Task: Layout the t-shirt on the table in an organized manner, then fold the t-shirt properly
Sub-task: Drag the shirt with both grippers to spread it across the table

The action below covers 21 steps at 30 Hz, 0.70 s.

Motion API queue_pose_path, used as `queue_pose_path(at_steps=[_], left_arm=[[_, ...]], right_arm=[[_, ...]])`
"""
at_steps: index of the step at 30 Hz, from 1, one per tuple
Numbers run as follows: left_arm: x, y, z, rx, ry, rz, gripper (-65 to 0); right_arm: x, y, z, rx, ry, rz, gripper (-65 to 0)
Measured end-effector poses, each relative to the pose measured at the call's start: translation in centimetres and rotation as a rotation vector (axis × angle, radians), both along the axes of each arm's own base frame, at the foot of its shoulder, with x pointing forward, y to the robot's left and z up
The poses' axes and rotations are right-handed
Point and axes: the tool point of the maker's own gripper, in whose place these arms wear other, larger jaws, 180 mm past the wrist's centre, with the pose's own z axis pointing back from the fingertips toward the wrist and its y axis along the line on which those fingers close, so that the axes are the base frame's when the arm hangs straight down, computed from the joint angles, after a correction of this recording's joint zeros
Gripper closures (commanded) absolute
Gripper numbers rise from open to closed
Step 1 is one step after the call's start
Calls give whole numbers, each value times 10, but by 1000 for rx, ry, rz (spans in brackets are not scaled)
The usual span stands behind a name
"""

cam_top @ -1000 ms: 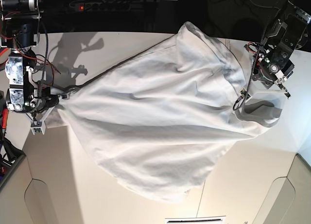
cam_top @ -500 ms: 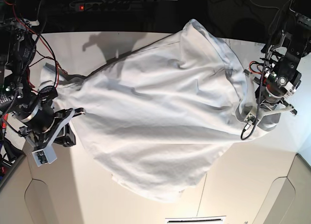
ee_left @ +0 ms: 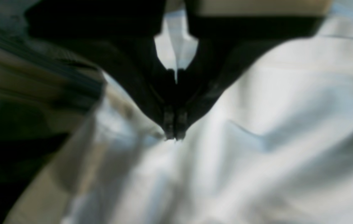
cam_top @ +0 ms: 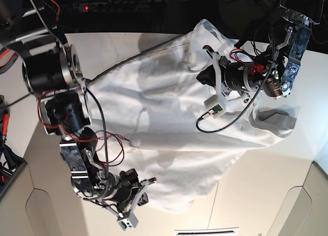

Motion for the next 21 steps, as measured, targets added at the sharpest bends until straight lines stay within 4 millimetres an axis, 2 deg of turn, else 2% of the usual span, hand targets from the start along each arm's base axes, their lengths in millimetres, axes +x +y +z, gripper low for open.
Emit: queue_pose_path(at_steps=[3,6,10,13,18,21], left_arm=[[-16,2,-9,17,50,-10,0],[-33,9,-20,60,85,-17,0],[-56,20,-36,133,125,-31,0],[-64,27,-42,176,135,-27,0],[-63,43,-48,258,109,16,0],[-49,67,-47,354,51,62,0]], right_arm=[[9,6,-16,-57,12,-6,0],[0,-13,-48,-150,86,-65,0],[-16,-57,-83,-229,147,-147,0],[-34,-87,-107,-268,191,-177,0],[-52,-134,-129,-314,194,-250,0],[-61,-166,-137,-349,198,-308,0]])
